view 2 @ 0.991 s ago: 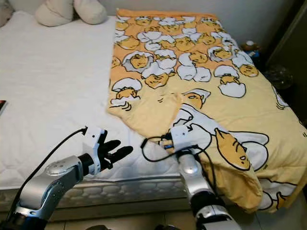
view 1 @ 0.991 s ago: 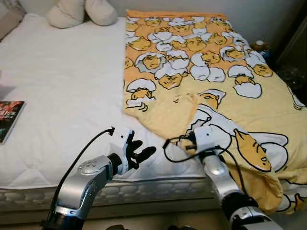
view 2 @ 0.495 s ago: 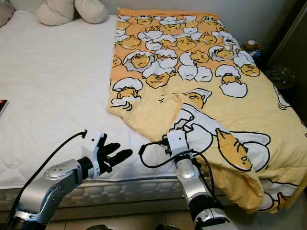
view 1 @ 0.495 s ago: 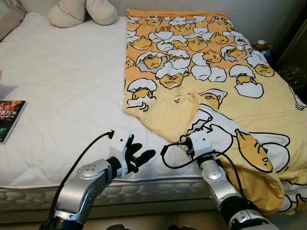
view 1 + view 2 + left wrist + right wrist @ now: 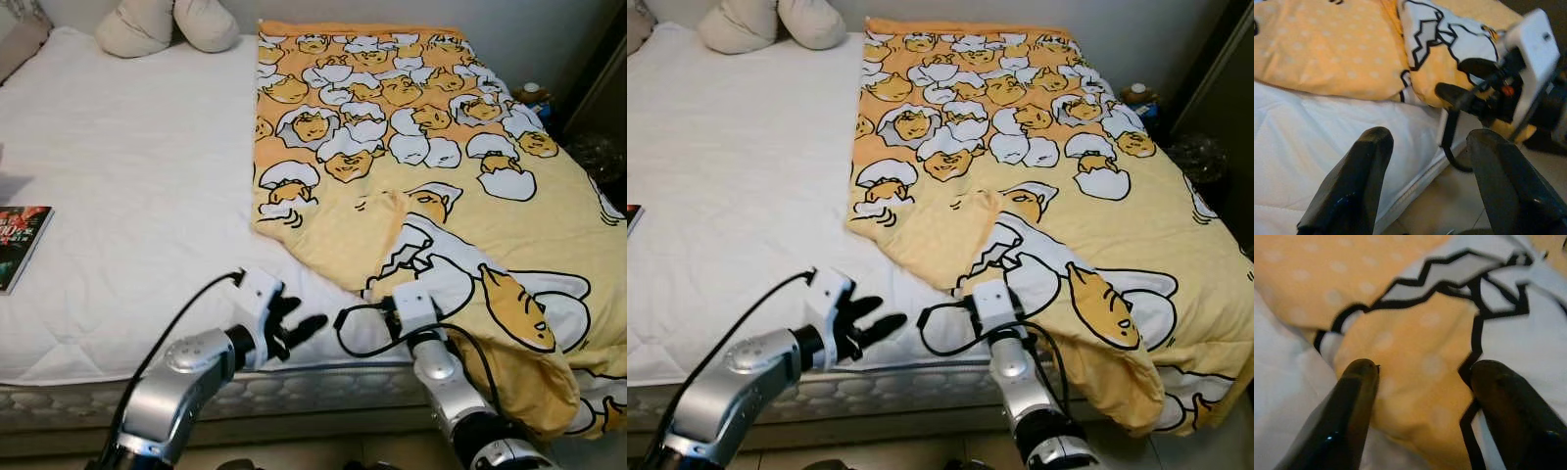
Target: Clean up the room
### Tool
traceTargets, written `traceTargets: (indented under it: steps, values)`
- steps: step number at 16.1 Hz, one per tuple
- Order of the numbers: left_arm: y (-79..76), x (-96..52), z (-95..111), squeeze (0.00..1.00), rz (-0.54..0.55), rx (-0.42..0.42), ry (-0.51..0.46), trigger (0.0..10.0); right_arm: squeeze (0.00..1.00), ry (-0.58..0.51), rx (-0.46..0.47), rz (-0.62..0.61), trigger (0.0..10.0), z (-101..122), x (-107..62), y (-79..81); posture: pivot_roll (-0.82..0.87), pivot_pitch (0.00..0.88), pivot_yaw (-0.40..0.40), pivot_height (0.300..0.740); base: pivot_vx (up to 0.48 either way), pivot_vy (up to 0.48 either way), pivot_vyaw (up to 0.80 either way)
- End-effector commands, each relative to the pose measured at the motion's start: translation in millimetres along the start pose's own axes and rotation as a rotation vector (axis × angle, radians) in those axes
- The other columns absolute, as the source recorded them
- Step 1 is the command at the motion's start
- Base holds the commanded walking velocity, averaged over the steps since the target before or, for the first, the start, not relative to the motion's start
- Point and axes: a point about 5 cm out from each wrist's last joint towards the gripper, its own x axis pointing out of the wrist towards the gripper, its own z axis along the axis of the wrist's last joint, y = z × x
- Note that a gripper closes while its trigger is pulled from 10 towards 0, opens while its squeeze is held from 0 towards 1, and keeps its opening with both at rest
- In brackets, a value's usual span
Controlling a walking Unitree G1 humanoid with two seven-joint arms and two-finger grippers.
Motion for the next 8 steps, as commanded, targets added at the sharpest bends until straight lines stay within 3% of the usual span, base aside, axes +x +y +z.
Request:
traceTargets:
  steps: [1, 2, 8]
  values:
    - [-0.4, -0.4, -3.8, 0.00, -0.010, 0.033, 0.019, 10.0, 1.00, 0.034, 0.030, -0.009, 10.0, -2.6, 1.3, -3.0, 0.08, 0.000, -0.028, 0.740, 0.000, 0.000, 0.00]
    - [-0.2, 0.0, -3.4, 0.00, -0.012, 0.033, 0.018, 10.0, 0.00, 0.074, 0.072, 0.000, 10.0, -4.4, 3.6, -4.1, 0.08, 0.001, -0.023, 0.740, 0.000, 0.000, 0.00]
    - [0.4, 0.5, -2.8, 0.00, -0.021, 0.044, 0.016, 10.0, 0.00, 0.154, 0.085, 0.082, 10.0, -2.7, 9.3, 4.3, 0.09, 0.013, -0.017, 0.740, 0.000, 0.000, 0.00]
